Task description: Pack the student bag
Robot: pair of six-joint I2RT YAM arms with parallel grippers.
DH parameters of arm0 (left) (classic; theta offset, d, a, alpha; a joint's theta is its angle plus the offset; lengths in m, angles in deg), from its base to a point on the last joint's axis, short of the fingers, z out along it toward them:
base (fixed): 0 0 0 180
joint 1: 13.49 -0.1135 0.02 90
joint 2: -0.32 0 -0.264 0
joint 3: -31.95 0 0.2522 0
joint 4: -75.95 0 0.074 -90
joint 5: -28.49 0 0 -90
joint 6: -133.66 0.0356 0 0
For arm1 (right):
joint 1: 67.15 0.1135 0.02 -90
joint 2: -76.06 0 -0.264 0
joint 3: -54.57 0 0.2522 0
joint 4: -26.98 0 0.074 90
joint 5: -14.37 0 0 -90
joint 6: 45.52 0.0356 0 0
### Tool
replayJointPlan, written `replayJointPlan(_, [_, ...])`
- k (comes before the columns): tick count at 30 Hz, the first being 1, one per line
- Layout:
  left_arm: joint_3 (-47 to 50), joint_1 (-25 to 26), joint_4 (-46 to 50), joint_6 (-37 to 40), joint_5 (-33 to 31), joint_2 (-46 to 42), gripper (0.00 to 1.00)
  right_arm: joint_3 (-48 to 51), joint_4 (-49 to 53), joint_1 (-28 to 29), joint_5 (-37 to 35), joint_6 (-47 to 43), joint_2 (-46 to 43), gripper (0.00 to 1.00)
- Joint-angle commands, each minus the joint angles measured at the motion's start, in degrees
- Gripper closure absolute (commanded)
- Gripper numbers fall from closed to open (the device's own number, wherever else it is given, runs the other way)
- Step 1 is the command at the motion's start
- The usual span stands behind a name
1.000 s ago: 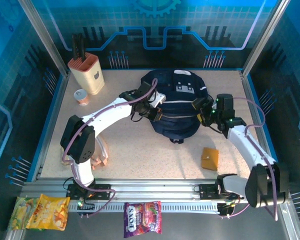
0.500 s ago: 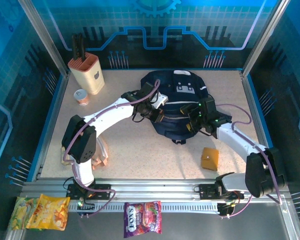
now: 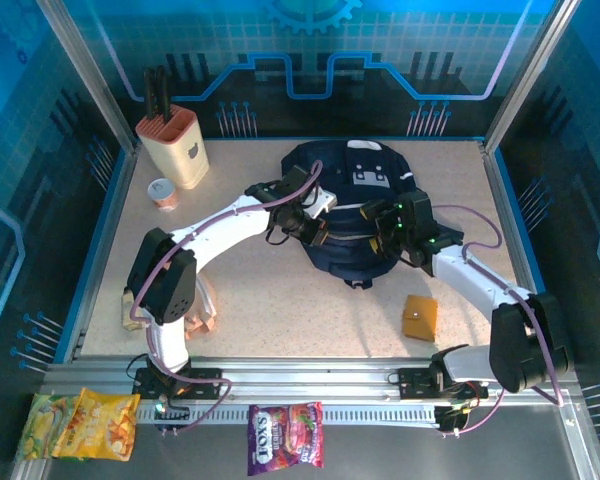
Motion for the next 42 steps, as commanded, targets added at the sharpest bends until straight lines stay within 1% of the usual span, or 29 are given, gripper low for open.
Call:
replayJointPlan(1, [-2.3,0.3,-0.3,1.6,2.1,0.1,1.0,0.2,-2.6,0.6,-0.6,1.0,1.7,0.17])
replayJointPlan(4, [-2.2,0.3,-0.3,2.0,2.0,-0.1,1.0,-0.5,-2.1,0.6,-0.3,0.9,3.3,0.17])
replayJointPlan(6, [-2.1,0.2,-0.1,2.6,1.2,-0.1,1.0,-1.8,-0.2,0.4,-0.2,0.0,5.2,0.19])
replayJointPlan(8, [-2.1,0.2,0.8,3.6,0.0,-0.1,1.0,-2.8,0.6,0.0,0.1,-1.2,6.7,0.27])
replayJointPlan(9, [-2.0,0.0,1.4,4.2,-1.1,-0.2,1.0,-3.2,0.9,-0.3,-0.1,-2.1,7.4,0.34])
replayJointPlan(10, [-1.9,-0.2,1.8,4.7,-2.1,-0.2,1.0,-3.3,1.0,-0.6,-0.4,-3.4,7.9,0.44])
replayJointPlan(11, [-1.7,-0.6,2.4,5.1,-2.4,-0.2,1.0,-3.3,1.0,-0.9,-1.1,-4.8,8.1,0.5])
replayJointPlan(13, [-1.0,-2.5,3.3,5.5,-1.8,-0.1,1.0,-3.6,2.4,-1.4,-3.5,-7.5,8.1,0.6])
replayJointPlan(16, [0.3,-6.3,3.6,5.0,0.2,0.3,1.0,-3.9,4.2,-2.2,-5.6,-10.8,7.3,0.69])
replayJointPlan(18, [1.3,-8.8,2.8,4.3,1.9,0.6,1.0,-4.0,5.0,-2.6,-6.2,-12.2,6.5,0.72])
replayJointPlan(21, [1.2,-11.7,1.1,3.5,4.6,1.8,1.0,-4.2,6.0,-3.2,-6.6,-13.6,5.8,0.72])
replayJointPlan(24, [-1.4,-13.3,0.3,3.4,5.5,4.4,1.0,-4.2,6.0,-3.7,-5.8,-14.1,5.7,0.72])
replayJointPlan(30, [-11.0,-16.7,0.9,2.8,4.1,11.2,1.0,-3.7,6.0,-3.8,-3.9,-14.9,5.6,0.72])
replayJointPlan(33, [-15.6,-18.5,0.8,1.7,5.1,14.1,0.98,-3.2,5.7,-4.0,-3.2,-15.4,5.3,0.72])
replayJointPlan(36, [-19.6,-19.4,0.1,-0.8,7.4,16.6,0.93,-2.9,5.0,-3.9,-1.5,-16.1,5.6,0.71])
replayJointPlan(38, [-21.3,-19.4,-0.6,-2.6,9.2,18.0,0.85,-2.8,4.0,-3.7,-0.1,-16.6,6.0,0.7])
replayJointPlan(39, [-21.8,-19.4,-1.0,-3.9,9.4,18.4,0.83,-2.8,3.8,-3.5,0.5,-16.7,6.2,0.69])
replayJointPlan(40, [-21.7,-19.4,-1.3,-5.0,9.1,18.3,0.82,-2.9,3.5,-3.4,1.0,-16.9,6.3,0.68])
replayJointPlan(42, [-19.6,-19.4,-2.3,-8.0,6.8,16.4,0.75,-2.8,3.3,-3.1,2.1,-17.4,6.1,0.61])
